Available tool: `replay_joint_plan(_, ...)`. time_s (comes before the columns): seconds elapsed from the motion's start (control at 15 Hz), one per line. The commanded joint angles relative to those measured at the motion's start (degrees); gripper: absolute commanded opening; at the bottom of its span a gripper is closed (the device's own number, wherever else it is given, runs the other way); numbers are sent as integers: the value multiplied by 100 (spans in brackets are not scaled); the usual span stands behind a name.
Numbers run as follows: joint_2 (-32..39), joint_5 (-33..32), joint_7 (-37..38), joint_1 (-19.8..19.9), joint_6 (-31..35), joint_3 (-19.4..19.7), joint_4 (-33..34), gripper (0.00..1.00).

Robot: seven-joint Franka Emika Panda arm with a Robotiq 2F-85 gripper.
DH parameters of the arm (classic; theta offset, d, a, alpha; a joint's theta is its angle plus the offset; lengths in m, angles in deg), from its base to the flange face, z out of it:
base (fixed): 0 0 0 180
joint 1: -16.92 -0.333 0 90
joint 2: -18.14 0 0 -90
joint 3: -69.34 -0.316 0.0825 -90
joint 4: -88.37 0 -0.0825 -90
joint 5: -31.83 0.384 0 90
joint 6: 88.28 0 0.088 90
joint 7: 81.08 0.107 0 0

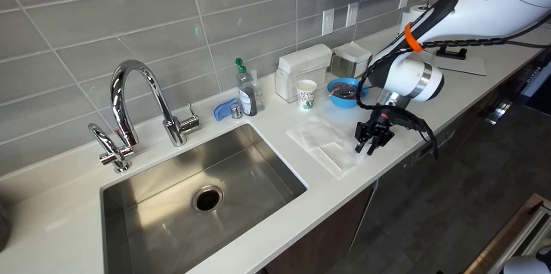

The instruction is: Use one white napkin to wipe the counter.

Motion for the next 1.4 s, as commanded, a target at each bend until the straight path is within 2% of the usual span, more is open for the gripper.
replay_joint_plan(0.0,3,-51,88,-2,-29,-19,43,18)
replay_joint_plan(0.13,-11,-46,85,0,-10,-16,39,1)
replay_joint_plan(0.2,-21,-60,95,-8,6,-10,34,0)
replay_joint_plan(0.73,-589,-107,269,-88,156,42,-142,0)
replay_joint_plan(1.33,-1289,-537,788,-247,972,152,-412,0)
